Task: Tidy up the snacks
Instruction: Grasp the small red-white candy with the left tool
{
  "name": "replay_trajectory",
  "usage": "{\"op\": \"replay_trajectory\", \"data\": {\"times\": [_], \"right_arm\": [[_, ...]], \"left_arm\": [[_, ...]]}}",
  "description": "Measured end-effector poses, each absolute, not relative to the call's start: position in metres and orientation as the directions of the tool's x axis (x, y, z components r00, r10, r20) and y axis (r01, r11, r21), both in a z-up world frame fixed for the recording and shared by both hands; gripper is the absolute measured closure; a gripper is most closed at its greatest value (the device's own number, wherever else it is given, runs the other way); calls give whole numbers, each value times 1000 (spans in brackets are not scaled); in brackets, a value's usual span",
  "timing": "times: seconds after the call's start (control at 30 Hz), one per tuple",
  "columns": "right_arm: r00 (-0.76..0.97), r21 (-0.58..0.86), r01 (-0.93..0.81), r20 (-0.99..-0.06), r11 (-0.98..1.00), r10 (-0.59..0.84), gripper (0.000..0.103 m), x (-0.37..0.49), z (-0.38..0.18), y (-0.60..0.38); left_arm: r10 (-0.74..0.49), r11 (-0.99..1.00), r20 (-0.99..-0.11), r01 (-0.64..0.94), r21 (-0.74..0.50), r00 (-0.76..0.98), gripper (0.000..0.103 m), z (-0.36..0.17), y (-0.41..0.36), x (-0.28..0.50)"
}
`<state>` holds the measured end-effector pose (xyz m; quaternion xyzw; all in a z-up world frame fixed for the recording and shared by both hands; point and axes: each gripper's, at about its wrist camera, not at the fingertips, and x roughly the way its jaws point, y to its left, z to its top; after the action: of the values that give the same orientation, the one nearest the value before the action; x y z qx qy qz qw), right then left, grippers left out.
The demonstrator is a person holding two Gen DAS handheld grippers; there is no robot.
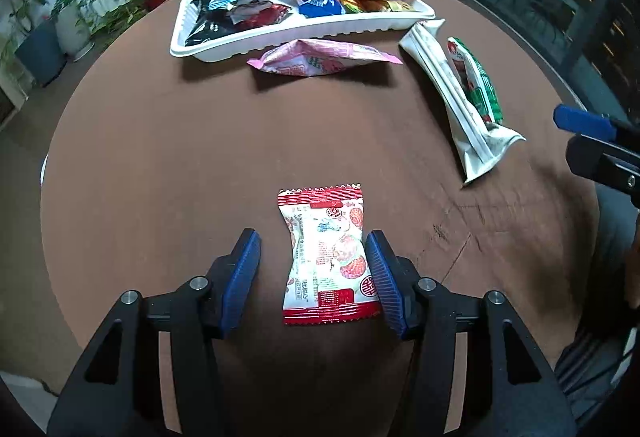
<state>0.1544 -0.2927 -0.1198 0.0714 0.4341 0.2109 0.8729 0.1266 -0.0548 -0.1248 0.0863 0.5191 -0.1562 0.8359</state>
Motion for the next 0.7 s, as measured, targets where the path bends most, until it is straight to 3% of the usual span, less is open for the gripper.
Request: {"op": "replay_trajectory", "data": {"times": [0.1, 0.3, 0.7], "right_arm": [[524, 274, -331, -742, 903, 418, 22, 157, -119, -291], [493, 159, -438, -781, 885, 384, 22, 171, -116, -289], [417, -5, -670, -830, 742, 371, 22, 204, -131, -278]], "left_arm": [[-172, 929, -900, 370, -13, 401, 50, -125, -55, 128], [-179, 913, -906, 408, -7, 384, 68, -123, -57, 131], [-206, 910, -903, 414, -34, 378, 70, -122, -53, 131]]}}
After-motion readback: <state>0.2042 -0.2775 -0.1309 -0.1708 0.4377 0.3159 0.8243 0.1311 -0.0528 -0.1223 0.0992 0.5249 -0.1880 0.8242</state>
